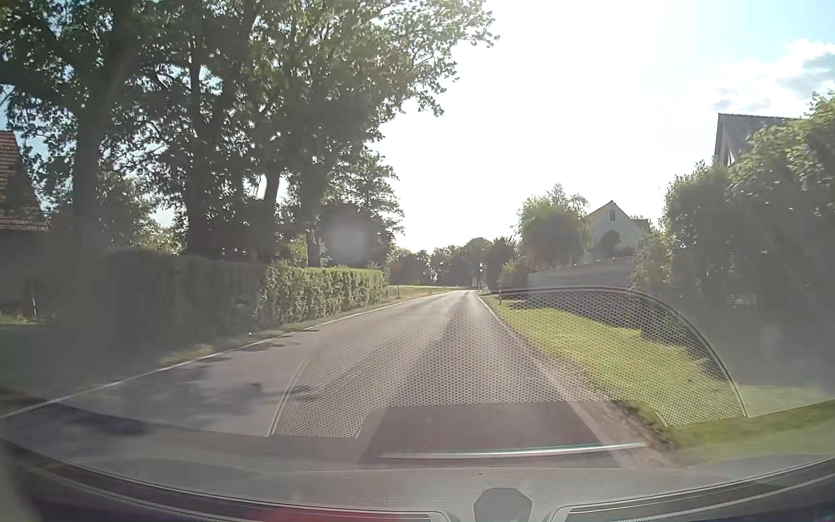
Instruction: Follow the waypoints while adhering to traffic rules and regulations
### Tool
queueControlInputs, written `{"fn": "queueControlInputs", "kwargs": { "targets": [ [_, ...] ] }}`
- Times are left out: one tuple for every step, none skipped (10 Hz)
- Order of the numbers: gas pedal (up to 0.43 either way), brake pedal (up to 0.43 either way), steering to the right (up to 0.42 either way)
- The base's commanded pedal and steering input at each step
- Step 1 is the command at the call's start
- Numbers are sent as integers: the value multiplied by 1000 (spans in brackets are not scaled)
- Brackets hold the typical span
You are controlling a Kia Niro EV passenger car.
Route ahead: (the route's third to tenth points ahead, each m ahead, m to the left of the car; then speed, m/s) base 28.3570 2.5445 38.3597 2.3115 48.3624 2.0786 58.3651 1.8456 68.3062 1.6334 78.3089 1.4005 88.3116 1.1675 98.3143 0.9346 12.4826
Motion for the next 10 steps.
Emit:
{"fn": "queueControlInputs", "kwargs": {
  "targets": [
    [157,6,10],
    [157,6,10],
    [157,6,9],
    [157,6,7],
    [157,6,5],
    [157,12,5],
    [157,6,5],
    [157,6,5],
    [157,6,4],
    [157,6,5]
  ]
}}
